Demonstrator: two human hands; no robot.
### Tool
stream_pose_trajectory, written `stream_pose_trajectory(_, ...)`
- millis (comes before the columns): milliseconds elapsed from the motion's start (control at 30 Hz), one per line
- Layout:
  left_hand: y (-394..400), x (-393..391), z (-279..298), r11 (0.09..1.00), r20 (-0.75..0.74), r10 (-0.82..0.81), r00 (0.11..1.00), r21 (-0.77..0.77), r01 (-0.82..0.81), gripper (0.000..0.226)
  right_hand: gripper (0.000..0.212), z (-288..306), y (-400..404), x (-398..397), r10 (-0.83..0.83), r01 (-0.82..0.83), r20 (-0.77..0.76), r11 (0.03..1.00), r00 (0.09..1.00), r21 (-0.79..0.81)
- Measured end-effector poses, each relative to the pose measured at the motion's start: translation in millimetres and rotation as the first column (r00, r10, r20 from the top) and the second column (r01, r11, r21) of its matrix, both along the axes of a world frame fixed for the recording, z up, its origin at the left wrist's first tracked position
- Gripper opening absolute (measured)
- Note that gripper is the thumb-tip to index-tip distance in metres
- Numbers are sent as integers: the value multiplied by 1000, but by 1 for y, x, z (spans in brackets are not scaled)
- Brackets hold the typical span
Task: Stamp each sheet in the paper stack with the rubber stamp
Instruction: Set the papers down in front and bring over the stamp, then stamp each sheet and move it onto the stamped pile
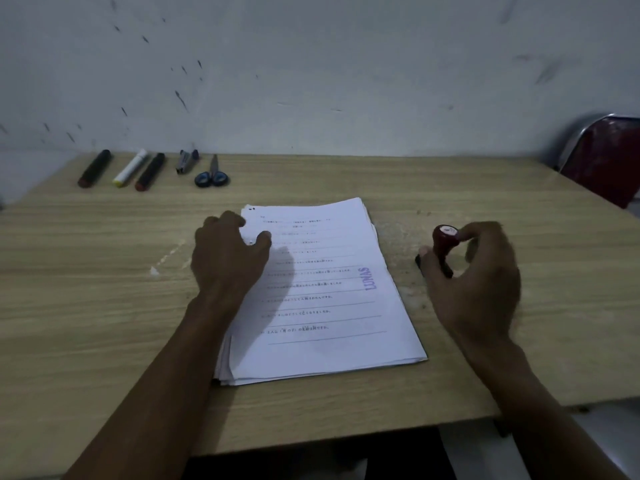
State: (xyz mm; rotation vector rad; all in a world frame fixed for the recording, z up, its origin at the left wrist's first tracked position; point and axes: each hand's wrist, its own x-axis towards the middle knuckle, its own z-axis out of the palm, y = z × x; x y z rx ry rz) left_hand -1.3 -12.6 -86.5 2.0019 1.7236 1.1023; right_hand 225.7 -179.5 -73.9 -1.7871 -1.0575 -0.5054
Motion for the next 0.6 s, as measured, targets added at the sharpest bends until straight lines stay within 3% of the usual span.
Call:
stream_pose_trajectory(100,2,-8,-2,981,-119,14,993,-192,-37,58,22,-6,2,-20,96,-107,-55,960,994,-258)
stream_pose_trajectory(200,-1,-8,-1,981,-74,-10,997,-196,-5,41,45,-14,9,-32,53,-102,-102,816,993,-569)
stream_pose_trajectory(267,-2,-8,1,979,7,9,1000,-206,-8,40,46,-13,12,-36,26,-112,-157,815,987,-568)
stream_pose_trajectory(367,-1,-11,2,974,120,58,991,-227,-29,51,32,-8,13,-37,12,-163,-311,870,950,-466)
stream_pose_trajectory(500,-1,-10,3,972,123,63,990,-231,-33,56,24,-4,16,-36,-4,-175,-447,917,894,-357)
stream_pose_trajectory(600,-1,-10,2,972,100,65,993,-232,-41,57,19,-5,19,-33,6,-190,-465,917,885,-350)
